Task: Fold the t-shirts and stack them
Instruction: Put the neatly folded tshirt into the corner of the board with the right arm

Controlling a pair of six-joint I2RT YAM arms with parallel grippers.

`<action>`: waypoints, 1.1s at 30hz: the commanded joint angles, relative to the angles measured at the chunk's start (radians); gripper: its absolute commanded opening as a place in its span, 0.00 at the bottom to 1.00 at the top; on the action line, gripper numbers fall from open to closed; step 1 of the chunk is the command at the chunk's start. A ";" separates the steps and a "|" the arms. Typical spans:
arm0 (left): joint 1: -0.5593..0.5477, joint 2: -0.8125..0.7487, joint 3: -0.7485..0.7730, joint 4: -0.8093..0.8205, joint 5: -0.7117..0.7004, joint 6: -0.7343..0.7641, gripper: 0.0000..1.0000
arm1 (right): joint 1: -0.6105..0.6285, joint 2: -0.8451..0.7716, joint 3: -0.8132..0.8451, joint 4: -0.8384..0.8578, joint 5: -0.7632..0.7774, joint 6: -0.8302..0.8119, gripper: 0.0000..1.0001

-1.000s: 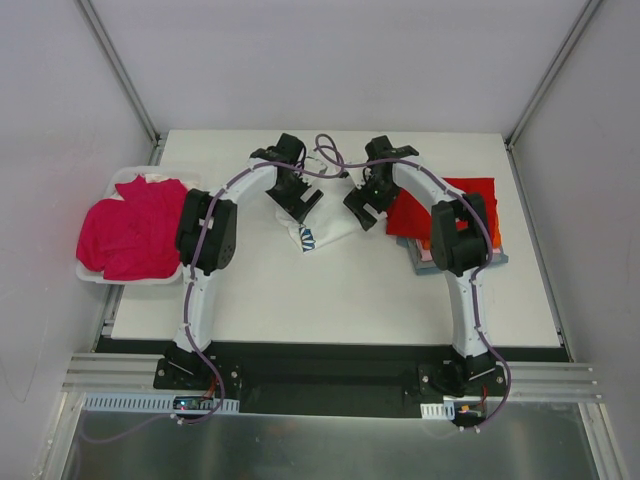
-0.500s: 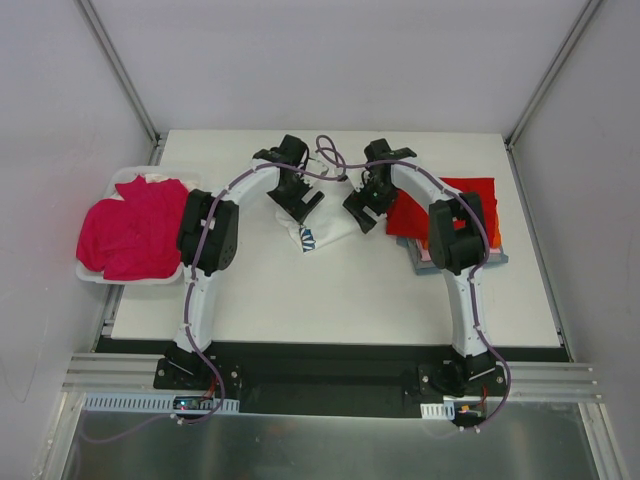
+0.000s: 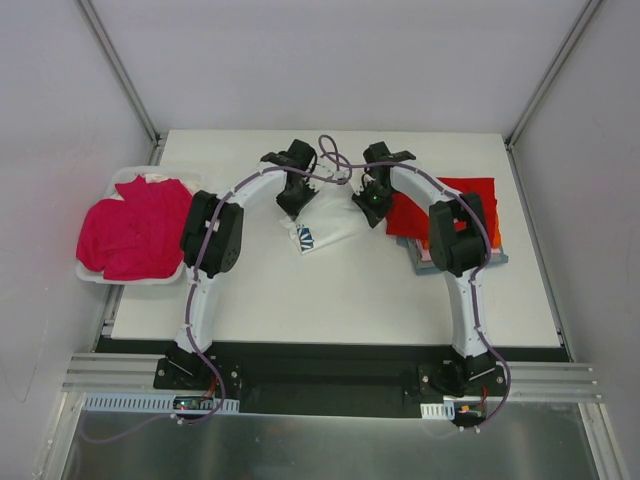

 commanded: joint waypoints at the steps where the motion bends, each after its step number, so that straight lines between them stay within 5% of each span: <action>1: -0.035 0.002 -0.013 -0.015 -0.058 0.012 0.00 | 0.048 -0.066 -0.066 -0.028 0.033 -0.015 0.01; 33: -0.093 -0.197 0.197 -0.015 -0.203 0.087 0.00 | 0.071 -0.460 -0.085 -0.058 0.352 0.068 0.01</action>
